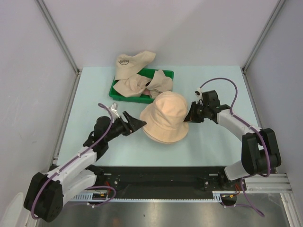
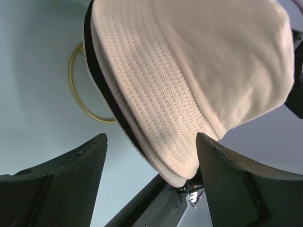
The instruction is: Stack the hats
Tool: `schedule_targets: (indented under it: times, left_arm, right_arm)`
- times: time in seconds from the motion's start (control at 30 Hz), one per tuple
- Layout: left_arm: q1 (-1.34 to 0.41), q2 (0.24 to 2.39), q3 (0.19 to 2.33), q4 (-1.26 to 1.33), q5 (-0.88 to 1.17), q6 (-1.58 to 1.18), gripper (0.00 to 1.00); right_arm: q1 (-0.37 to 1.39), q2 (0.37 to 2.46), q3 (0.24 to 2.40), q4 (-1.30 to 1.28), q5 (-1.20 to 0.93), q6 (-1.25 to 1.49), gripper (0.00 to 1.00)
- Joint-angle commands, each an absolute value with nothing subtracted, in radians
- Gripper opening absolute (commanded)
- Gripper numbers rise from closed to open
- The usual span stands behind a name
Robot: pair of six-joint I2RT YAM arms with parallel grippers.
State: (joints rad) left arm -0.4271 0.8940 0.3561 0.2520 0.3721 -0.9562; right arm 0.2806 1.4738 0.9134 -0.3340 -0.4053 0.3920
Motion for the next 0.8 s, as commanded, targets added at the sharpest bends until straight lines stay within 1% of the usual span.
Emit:
schedule_targets:
  times: [0.0,0.03,0.07,0.17,0.2,0.27,0.3,0.37,0.4,0.5,0.6,0.67,0.77]
  left_arm:
    - [-0.442,0.942,0.339,0.452,0.41,-1.034,0.79]
    - [-0.443,0.956,0.336,0.462,0.408,-1.038,0.75]
    - [-0.443,0.969,0.334,0.469,0.419,-1.04,0.73]
    - [-0.448,1.028,0.308,0.54,0.437,-1.072,0.5]
    - [-0.448,1.046,0.298,0.57,0.439,-1.095,0.32]
    - [-0.448,1.052,0.276,0.525,0.423,-1.101,0.09]
    - [-0.448,1.051,0.272,0.479,0.378,-1.092,0.0]
    - [-0.448,1.048,0.252,0.386,0.319,-1.071,0.0]
    - [-0.446,1.052,0.239,0.39,0.292,-1.066,0.0]
    - [-0.443,1.123,0.225,0.443,0.307,-1.045,0.0]
    - [-0.446,1.257,0.332,0.385,0.302,-0.953,0.0]
    - [-0.448,1.36,0.385,0.301,0.302,-0.904,0.0]
    - [-0.462,1.419,0.457,0.216,0.269,-0.844,0.0]
  right_arm:
    - [0.302,1.433,0.948,-0.347,-0.403,0.407,0.0]
    - [0.304,1.43,0.948,-0.348,-0.402,0.408,0.0]
    - [0.305,1.428,0.948,-0.35,-0.399,0.41,0.0]
    - [0.305,1.422,0.948,-0.354,-0.387,0.41,0.0]
    - [0.305,1.422,0.95,-0.36,-0.38,0.41,0.0]
    - [0.305,1.414,0.953,-0.373,-0.358,0.41,0.0]
    - [0.305,1.413,0.951,-0.379,-0.348,0.41,0.0]
    - [0.305,1.414,0.95,-0.402,-0.322,0.41,0.0]
    - [0.307,1.414,0.948,-0.408,-0.316,0.408,0.0]
    - [0.305,1.42,0.927,-0.413,-0.301,0.411,0.0]
    - [0.302,1.456,0.91,-0.416,-0.29,0.414,0.0]
    - [0.304,1.466,0.914,-0.434,-0.285,0.411,0.0]
    - [0.304,1.437,0.913,-0.452,-0.252,0.411,0.0]
